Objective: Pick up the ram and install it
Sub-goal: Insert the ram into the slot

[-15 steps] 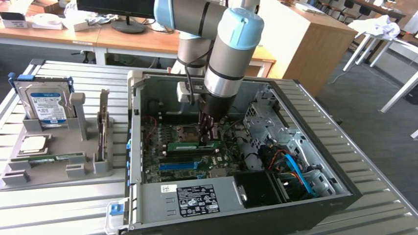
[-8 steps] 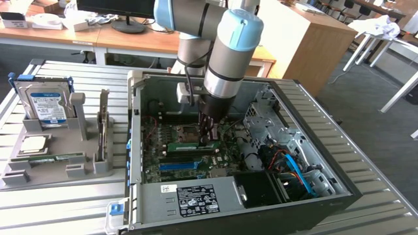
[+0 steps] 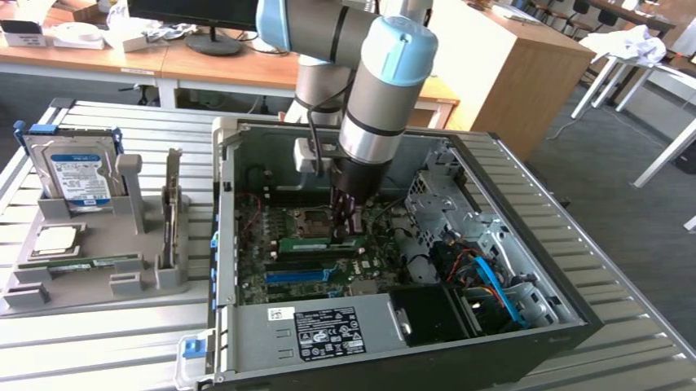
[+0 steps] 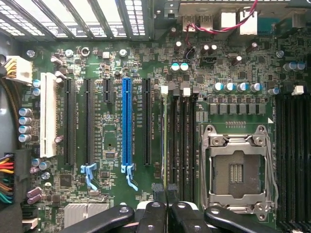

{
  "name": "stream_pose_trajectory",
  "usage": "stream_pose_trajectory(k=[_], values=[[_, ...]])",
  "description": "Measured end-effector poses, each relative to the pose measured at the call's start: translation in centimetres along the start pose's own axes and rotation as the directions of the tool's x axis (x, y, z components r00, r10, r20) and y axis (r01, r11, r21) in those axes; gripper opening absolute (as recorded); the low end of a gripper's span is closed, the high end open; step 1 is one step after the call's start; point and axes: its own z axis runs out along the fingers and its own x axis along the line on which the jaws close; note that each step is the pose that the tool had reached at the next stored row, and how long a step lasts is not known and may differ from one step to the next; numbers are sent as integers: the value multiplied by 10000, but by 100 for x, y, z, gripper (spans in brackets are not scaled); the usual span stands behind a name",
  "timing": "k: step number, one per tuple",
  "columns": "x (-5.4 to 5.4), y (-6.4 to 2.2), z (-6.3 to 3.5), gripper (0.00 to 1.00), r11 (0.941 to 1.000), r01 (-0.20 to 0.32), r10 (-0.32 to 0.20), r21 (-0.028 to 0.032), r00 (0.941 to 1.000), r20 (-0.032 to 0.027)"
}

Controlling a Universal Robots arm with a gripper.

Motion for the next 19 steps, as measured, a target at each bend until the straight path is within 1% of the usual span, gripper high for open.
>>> stream_pose_trajectory(k=[5,12,19], values=[[-2,1,-1,12,10000,0,0,-1,10000,-4],[-2,0,33,12,10000,1,-1,12,10000,-3],[-7,2,44,12,10000,0,0,16,10000,-1]])
